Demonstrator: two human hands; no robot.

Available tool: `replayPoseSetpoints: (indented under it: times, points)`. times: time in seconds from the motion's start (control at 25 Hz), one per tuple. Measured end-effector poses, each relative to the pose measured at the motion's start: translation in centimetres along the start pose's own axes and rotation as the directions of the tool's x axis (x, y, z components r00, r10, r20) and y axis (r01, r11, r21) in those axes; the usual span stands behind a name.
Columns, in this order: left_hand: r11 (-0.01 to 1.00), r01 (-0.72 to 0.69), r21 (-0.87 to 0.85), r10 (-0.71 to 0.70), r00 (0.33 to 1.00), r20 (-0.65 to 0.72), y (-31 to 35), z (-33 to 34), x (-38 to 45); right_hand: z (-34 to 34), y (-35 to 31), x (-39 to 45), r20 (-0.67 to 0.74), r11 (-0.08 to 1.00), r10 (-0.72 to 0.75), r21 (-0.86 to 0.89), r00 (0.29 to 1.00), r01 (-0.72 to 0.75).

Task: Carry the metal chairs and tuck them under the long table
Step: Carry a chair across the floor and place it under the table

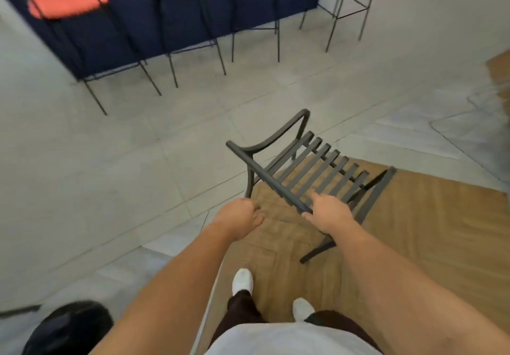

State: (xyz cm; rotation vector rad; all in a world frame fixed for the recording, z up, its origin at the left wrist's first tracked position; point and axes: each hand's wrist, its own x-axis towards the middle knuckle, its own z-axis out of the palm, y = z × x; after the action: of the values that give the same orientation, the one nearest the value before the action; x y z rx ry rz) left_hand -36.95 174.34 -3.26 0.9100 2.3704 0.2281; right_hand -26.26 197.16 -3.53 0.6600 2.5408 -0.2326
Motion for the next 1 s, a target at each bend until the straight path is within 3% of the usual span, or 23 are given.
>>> replayPoseSetpoints:
  times: [0.36,0.72,1.0]
  points:
    - [0.943,-0.288,0.166,0.281,0.958,0.067,-1.6,-6.7,11.3,-0.6,-2.4,2.2,0.131,0.961,0.166,0.2,0.977,-0.19]
    - [0.835,-0.415,0.362,0.327,0.903,0.279,-2.3,-5.7,18.8,3.2,-1.4,5.0,0.243,0.878,0.216,0.376,0.946,-0.297]
    - [0.727,-0.407,0.553,0.274,0.91,0.31,-2.7,-4.1,21.1,5.6,-1.8,5.5,0.152,0.913,0.289,0.252,0.945,-0.32]
